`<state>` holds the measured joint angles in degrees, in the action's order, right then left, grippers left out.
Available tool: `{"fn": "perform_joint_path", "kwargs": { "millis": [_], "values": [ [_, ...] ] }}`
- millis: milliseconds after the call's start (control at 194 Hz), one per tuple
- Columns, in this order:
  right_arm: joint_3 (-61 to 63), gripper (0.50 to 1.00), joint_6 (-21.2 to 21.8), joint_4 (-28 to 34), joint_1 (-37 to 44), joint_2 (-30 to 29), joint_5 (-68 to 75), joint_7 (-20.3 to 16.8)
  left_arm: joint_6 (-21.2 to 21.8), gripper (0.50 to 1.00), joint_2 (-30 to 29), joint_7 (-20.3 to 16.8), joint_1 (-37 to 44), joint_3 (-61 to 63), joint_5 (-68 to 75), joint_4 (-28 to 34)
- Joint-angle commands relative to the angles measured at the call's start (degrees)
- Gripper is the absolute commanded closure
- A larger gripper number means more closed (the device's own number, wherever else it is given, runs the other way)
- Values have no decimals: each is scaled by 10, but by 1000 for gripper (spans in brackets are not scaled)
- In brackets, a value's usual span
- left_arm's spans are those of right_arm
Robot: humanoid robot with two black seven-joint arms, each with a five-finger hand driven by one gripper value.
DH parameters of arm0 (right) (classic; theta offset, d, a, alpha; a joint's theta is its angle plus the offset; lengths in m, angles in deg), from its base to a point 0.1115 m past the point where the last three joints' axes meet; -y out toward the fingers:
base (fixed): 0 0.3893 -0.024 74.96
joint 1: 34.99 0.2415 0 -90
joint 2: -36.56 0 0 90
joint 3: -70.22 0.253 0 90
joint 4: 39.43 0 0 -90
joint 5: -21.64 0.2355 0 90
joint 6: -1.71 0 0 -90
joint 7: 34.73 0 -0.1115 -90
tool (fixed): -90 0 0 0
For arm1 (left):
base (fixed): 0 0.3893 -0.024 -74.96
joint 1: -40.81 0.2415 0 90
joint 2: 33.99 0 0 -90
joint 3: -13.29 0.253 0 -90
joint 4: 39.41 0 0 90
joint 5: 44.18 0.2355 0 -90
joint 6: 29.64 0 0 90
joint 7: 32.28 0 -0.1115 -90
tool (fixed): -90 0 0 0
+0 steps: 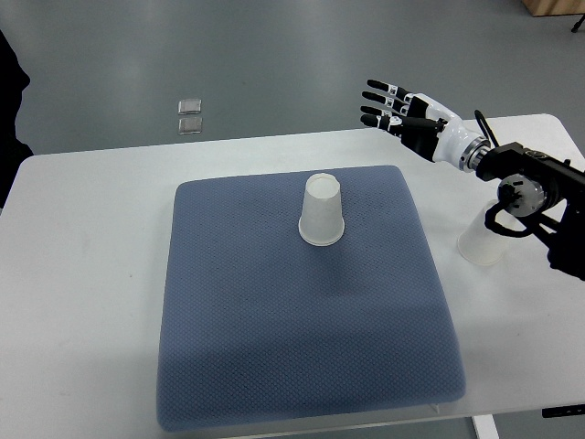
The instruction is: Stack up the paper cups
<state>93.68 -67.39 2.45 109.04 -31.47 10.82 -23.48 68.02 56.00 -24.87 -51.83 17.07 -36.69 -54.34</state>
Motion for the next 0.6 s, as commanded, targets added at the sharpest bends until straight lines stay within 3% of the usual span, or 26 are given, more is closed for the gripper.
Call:
{"fn": "perform_joint_path", "kwargs": {
  "millis": [0, 150, 196, 201, 212, 279, 325, 330, 341, 480, 593],
  "values": [
    [-115, 574, 17, 23, 68, 58, -9, -11, 0, 500, 0, 1, 0, 1, 0, -11],
    [-365, 574, 38, 91, 231, 125, -94, -17, 0, 500, 0, 1, -1, 0, 2, -24],
    [-366, 574, 38, 91, 231, 125, -94, -17, 0, 500, 0, 1, -1, 0, 2, -24],
    [-442, 574, 40, 123, 291, 139, -133, -17, 0, 500, 0, 1, -4, 0, 2, -28],
    [-459, 574, 40, 130, 305, 141, -141, -17, 0, 500, 0, 1, -4, 0, 2, -29],
    [-546, 574, 45, 165, 380, 143, -173, -18, 0, 500, 0, 1, -6, 0, 2, -33],
    [-546, 574, 45, 165, 380, 143, -173, -18, 0, 500, 0, 1, -6, 0, 2, -33],
    [-613, 574, 51, 190, 441, 142, -185, -18, 0, 500, 0, 1, -7, 0, 3, -33],
    [-627, 574, 52, 196, 458, 142, -187, -18, 0, 500, 0, 0, -7, 0, 4, -33],
    [-756, 574, 56, 281, 608, 135, -239, -22, -1, 500, 0, 1, -7, 0, 5, -48],
    [-813, 574, 103, 335, 720, 109, -262, -24, -11, 500, 0, 1, -7, -1, 5, -51]
  ]
}}
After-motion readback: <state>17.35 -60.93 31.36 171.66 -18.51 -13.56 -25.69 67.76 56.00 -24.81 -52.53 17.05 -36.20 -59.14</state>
